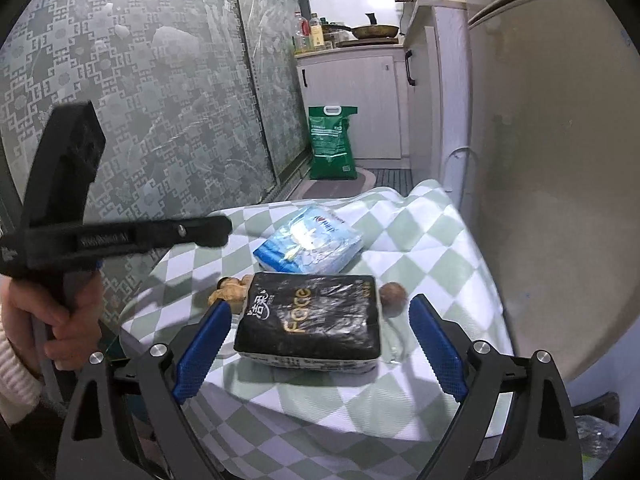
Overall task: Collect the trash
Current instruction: 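Grasp the green lime with the left tool while the right tool grasps the black tissue pack, then carry the lime over the teal bin and open the left tool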
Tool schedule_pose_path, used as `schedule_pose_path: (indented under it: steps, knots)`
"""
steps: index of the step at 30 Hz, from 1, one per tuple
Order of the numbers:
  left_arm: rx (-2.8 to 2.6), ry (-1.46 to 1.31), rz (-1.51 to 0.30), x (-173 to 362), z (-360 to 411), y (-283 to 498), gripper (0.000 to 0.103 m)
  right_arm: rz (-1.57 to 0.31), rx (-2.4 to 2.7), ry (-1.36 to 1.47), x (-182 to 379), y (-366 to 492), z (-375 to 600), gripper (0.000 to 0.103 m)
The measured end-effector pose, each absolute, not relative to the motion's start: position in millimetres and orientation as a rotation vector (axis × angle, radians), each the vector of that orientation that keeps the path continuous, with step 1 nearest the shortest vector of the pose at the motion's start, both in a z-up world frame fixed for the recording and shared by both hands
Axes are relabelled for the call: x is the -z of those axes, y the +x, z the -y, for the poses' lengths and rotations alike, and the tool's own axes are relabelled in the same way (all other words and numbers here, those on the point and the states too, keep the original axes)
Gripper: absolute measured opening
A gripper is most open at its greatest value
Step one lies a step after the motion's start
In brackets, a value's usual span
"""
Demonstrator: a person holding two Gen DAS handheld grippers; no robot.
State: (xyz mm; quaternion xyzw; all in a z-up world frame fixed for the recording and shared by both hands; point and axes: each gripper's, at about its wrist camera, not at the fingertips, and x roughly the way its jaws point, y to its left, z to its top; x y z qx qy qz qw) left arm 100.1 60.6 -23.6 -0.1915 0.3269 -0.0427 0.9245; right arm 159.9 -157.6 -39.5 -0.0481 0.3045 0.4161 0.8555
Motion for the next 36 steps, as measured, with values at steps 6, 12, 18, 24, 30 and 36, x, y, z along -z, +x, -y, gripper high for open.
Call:
schedule_pose_path:
  steps: [6, 12, 18, 24, 30, 36]
  knots:
    - [0.084, -0.412, -0.644, 12.7, -67.3, 95.8, 0.03, -0.616, -0.878, -0.114, 48.4, 158.2, 149.0, 0.091]
    - [0.082, -0.416, -0.628, 8.0, -72.8, 88.9, 0.03, -0.59, -0.848, -0.105, 51.2, 157.7, 143.7, 0.091]
    - [0.075, -0.426, -0.619, 5.6, -78.2, 83.5, 0.03, -0.596, -0.81, -0.136, 58.7, 160.6, 138.4, 0.073]
    - [0.077, -0.434, -0.588, -4.1, -79.0, 78.5, 0.03, -0.604, -0.823, -0.095, 52.7, 164.9, 144.5, 0.072]
    - [0.003, -0.438, -0.597, -3.6, -88.2, 73.7, 0.03, -0.57, -0.847, -0.072, 33.7, 161.7, 142.1, 0.072]
    - [-0.093, -0.454, -0.601, -2.5, -110.5, 60.7, 0.03, -0.544, -0.882, -0.051, 13.7, 155.0, 131.9, 0.072]
